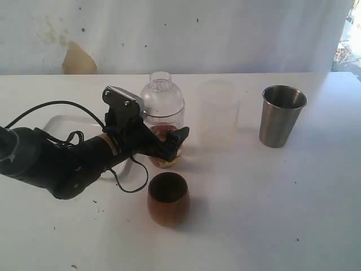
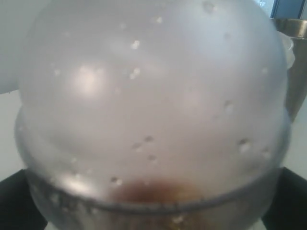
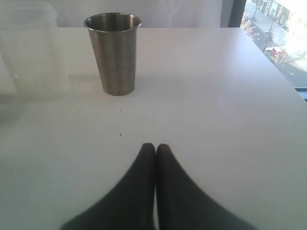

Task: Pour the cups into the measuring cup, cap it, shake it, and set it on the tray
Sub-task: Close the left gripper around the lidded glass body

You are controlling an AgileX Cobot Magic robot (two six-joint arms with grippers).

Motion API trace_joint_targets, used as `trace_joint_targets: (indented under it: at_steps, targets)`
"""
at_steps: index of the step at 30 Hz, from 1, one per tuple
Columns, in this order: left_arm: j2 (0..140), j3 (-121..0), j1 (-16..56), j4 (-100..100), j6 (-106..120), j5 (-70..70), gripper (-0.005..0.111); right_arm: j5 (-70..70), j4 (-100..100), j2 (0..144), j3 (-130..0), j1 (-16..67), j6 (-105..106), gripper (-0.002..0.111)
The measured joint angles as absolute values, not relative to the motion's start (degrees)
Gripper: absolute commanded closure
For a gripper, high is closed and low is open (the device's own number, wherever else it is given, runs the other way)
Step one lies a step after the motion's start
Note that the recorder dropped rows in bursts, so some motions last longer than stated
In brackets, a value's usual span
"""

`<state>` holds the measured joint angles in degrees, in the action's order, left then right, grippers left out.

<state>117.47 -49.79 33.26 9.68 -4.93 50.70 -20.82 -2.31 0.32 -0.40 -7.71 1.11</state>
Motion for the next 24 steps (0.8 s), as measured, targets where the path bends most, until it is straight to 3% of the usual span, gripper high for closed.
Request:
trace_joint_targets:
  at_steps: [24]
  targets:
    - [119.52,-52.47,33.26,9.71,-5.78,51.66,0.002,-20.82,-2.31,0.32,-0.4,-7.71,1.11,0.108]
